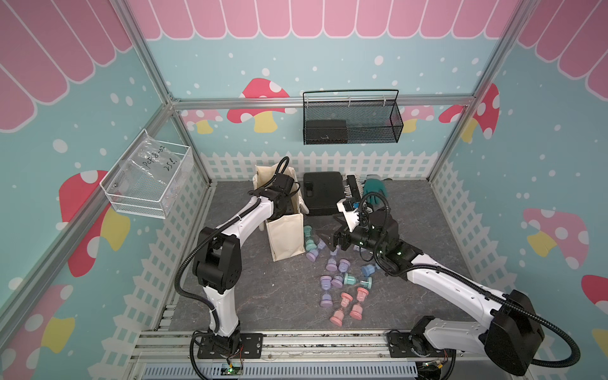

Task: Put the hourglass into the canvas bag
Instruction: Place the hourglass in the canvas bag.

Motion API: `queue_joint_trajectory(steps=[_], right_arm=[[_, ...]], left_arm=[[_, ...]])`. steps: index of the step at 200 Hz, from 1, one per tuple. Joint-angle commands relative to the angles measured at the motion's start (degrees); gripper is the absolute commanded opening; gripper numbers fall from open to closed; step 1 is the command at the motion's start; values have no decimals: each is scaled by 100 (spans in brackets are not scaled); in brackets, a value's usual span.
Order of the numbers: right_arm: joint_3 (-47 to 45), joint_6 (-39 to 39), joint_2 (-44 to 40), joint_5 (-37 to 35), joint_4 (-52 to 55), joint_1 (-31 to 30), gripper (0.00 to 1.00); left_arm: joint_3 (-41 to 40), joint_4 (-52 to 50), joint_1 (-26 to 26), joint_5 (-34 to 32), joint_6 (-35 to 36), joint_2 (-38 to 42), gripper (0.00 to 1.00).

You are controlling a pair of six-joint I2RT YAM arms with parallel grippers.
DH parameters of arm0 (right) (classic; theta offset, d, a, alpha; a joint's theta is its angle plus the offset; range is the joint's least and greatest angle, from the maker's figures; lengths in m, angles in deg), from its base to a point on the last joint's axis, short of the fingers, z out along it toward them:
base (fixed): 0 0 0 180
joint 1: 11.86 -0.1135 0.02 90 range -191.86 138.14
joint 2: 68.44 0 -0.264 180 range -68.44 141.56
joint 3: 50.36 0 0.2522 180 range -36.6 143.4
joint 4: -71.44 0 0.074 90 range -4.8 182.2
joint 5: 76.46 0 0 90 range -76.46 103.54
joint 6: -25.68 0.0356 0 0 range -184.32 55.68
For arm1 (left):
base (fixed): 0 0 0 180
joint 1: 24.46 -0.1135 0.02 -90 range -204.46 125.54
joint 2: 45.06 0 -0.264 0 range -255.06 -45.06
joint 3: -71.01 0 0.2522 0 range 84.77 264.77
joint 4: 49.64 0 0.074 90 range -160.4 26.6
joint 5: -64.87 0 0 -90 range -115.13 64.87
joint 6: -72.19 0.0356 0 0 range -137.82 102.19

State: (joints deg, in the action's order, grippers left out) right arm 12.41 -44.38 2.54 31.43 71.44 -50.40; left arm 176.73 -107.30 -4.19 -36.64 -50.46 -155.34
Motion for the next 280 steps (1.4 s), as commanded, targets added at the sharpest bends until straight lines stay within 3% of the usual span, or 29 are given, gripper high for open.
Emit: queue_joint_trajectory(steps=[1,78,173,280], right_arm=[[91,-48,3,-21,-142,37,99],[52,-54,-67,-119,-142,40,99],[28,-34,-234,-127,-140,47,100],[85,-37,-659,-515,474,84,100]], left_arm=[[-75,123,-32,48,-103,-125,31],[-155,110,-39,-44,-58,192,49],[-99,16,-41,129,-30,702,58],[-311,270,144,640,182,2448,63]])
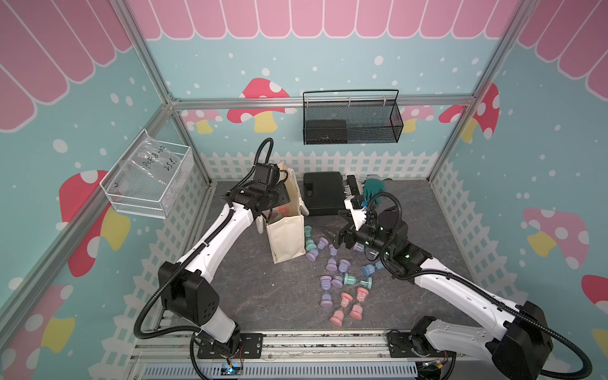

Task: Put the hourglass into the canvas bag
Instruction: Place the hourglass in the canvas bag, then pick up the hourglass from the center of the board.

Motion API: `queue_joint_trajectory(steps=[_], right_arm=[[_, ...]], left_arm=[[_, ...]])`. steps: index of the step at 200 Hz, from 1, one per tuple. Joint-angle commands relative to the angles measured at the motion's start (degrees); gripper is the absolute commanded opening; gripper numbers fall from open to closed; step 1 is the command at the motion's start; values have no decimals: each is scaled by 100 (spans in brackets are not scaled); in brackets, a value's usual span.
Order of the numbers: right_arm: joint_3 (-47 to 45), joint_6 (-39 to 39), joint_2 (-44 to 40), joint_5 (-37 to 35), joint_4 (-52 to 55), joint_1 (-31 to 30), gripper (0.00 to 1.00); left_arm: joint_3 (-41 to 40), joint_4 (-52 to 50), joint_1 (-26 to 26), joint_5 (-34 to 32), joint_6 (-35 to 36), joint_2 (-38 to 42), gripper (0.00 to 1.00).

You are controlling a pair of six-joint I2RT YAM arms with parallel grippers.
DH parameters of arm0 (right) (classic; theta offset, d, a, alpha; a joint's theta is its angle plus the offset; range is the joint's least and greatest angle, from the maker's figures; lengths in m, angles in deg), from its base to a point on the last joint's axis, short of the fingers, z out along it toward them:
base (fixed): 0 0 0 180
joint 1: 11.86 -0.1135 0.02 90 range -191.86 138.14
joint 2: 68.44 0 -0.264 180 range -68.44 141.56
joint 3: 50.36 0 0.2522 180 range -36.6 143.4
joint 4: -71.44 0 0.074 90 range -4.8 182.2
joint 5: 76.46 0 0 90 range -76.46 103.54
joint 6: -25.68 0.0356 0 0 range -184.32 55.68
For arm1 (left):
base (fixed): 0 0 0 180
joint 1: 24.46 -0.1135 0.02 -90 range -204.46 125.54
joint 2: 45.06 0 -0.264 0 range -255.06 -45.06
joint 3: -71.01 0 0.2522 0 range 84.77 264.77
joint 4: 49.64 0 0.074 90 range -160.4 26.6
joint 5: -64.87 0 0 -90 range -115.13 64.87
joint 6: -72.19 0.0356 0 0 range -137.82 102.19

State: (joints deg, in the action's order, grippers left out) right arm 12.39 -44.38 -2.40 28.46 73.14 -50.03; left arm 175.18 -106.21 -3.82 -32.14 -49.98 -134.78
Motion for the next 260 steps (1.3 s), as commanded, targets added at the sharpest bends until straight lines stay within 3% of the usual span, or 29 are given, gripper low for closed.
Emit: queue_joint_trajectory(steps=[1,25,108,163,260], right_arm=[[95,-36,-168,-222,319,47,100],[97,-43,-253,-320,588,56,99],[-224,89,-587,-656,1204,72,100],[-720,338,-653,-680,1325,118,99],[-1582,874,-959,-613,1576,280,100]], left_arm=[[-156,169,115,190,137,405,63],[-374,376,255,171,297,861,64],[-1474,1128,1736,-197,1078,2318,67],[-1898,1292,2475,-135,1298,2203,67],[-2420,1047,2924,83,-295,1338,67]])
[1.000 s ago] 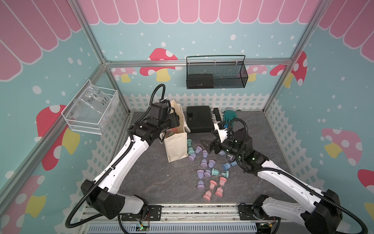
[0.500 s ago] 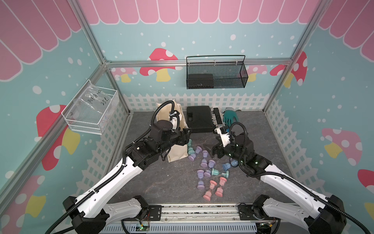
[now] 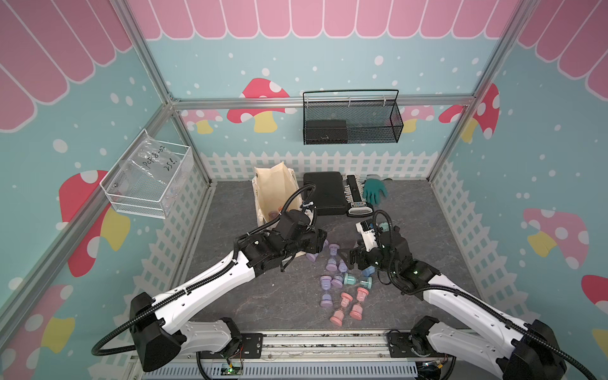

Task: Put the hourglass into the canvas bag
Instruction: Pick up the hourglass from the center of the board.

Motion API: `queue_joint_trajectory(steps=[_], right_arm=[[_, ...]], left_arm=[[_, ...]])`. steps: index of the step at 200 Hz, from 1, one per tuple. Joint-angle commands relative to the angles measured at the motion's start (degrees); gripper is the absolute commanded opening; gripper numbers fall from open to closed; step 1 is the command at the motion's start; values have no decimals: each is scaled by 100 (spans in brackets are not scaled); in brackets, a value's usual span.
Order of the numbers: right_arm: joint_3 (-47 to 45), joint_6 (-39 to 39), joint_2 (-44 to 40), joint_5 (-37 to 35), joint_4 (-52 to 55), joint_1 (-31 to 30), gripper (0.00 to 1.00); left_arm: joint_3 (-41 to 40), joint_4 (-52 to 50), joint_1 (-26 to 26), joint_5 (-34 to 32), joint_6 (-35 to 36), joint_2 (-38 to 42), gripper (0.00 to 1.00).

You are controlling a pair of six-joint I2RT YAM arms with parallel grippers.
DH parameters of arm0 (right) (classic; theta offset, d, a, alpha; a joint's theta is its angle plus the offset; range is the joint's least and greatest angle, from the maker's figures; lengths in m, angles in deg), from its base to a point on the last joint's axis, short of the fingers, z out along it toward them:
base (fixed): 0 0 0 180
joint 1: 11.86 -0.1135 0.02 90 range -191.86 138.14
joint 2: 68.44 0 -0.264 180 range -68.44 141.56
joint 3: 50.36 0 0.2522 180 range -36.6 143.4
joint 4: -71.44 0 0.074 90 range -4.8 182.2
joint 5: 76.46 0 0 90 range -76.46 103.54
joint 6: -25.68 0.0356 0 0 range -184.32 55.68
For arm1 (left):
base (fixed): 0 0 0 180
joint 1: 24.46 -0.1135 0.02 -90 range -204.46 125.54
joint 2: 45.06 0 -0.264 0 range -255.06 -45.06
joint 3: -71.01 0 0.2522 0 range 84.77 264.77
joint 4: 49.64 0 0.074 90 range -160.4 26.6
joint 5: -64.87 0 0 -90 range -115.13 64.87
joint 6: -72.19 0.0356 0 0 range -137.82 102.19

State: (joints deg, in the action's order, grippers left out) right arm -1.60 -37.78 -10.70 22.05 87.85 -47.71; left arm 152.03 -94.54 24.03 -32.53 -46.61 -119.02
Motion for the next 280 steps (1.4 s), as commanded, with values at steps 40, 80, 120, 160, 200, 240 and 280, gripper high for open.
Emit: queue_joint_trajectory(steps=[40,80,120,160,200,240,280], right_arm=[[-374,438,-181,-29,172,53,99],[-480,596,-207,-235,300,61,99],[-652,719,-332,-356,289,54,100],[-706,711,-308,-376,269,70,100],[-714,685,-246,-347,227,69,100],[-721,675,-228,-365,210,78,100],[-725,685,-197,-343,200,97,100]], left_arm=[[-35,-238,339,44,-1099,-916,67],[227,-226,455,-29,-1271,-1735,67],[326,-56,460,-151,-1471,-2360,67],[552,-9,468,-56,-1524,-2869,66],[750,-14,468,-3,-1438,-3286,65],[867,-143,468,-138,-1461,-3577,62],[884,-241,467,-224,-1454,-3725,58]])
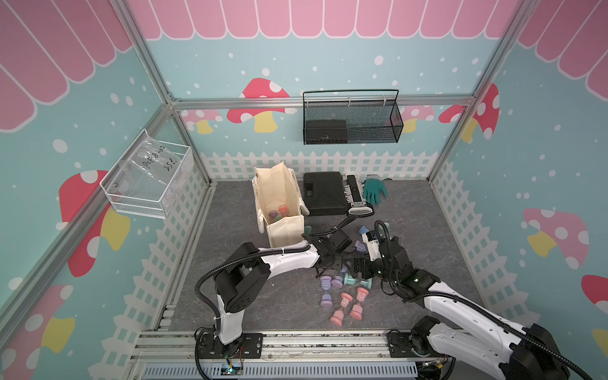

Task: Put the hourglass into the canvas bag
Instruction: Pick up the hourglass from the center of the board.

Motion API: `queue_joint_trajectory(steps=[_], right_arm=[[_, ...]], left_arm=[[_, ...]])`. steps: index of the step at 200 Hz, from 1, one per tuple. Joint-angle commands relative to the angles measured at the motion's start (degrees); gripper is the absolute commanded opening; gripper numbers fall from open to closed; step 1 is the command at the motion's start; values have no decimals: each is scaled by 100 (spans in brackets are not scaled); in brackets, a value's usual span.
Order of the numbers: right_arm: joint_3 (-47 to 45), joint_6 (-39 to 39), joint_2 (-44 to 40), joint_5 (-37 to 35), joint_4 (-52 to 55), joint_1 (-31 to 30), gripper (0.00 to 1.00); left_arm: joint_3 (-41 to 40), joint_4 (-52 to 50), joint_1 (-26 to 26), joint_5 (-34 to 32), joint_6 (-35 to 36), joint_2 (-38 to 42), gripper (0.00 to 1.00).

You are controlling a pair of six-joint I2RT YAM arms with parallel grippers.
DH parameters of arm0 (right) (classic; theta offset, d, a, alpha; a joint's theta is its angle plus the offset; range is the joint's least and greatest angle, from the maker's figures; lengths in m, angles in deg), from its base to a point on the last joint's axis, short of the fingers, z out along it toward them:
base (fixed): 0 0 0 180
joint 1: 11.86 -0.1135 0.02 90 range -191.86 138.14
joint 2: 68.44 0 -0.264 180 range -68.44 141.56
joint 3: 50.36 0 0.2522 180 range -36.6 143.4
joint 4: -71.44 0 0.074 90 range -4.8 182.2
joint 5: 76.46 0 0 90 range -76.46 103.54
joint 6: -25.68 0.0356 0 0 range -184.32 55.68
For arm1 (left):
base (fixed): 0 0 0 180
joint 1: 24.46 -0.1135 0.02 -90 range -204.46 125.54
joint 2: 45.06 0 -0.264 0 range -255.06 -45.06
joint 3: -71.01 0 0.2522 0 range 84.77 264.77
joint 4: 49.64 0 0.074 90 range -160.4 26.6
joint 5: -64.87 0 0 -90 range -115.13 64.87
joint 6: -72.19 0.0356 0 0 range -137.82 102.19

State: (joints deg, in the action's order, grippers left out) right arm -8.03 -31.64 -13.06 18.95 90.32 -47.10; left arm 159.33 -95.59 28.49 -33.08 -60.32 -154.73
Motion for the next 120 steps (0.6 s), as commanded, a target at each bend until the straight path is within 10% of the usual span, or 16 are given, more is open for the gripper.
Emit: queue_joint_trajectory(steps=[1,120], right_arm=[[-82,71,41,-27,-51,40,100],[-74,57,140,24,-124,81,100]], left_arm=[[154,-133,22,-171,-83,-157,58],[357,-429,23,-291,-22,-604,49]])
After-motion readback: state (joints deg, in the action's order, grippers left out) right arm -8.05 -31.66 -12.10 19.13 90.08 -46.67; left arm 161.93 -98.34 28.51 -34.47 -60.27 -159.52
